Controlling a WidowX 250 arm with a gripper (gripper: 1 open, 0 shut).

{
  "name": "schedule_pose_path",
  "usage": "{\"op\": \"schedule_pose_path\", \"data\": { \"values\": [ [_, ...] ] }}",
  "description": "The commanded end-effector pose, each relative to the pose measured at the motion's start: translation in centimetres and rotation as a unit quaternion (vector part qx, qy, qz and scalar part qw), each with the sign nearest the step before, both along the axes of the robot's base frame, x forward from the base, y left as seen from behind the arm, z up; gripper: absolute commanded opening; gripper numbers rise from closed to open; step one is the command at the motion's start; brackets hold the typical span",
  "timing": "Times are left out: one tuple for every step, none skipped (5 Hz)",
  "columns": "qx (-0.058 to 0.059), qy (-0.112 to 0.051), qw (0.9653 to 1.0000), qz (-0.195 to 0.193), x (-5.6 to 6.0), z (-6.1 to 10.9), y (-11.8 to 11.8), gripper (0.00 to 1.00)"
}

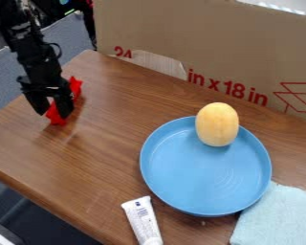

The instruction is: Move the red object to the right side of the table

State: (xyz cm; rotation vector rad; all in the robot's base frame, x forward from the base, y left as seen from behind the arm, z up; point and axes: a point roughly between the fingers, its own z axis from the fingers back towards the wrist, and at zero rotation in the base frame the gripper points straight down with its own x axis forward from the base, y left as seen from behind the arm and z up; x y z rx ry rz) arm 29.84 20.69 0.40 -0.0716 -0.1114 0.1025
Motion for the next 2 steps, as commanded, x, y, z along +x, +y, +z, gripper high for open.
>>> {"op": "schedule_pose_path", "data": {
  "values": [
    [0.013,-0.026,0.9996,0.008,1.5,1.0,-0.6,0.00],
    [0.010,-0.029,0.9994,0.015,0.2,1.0,-1.9,0.00]
  ]
}}
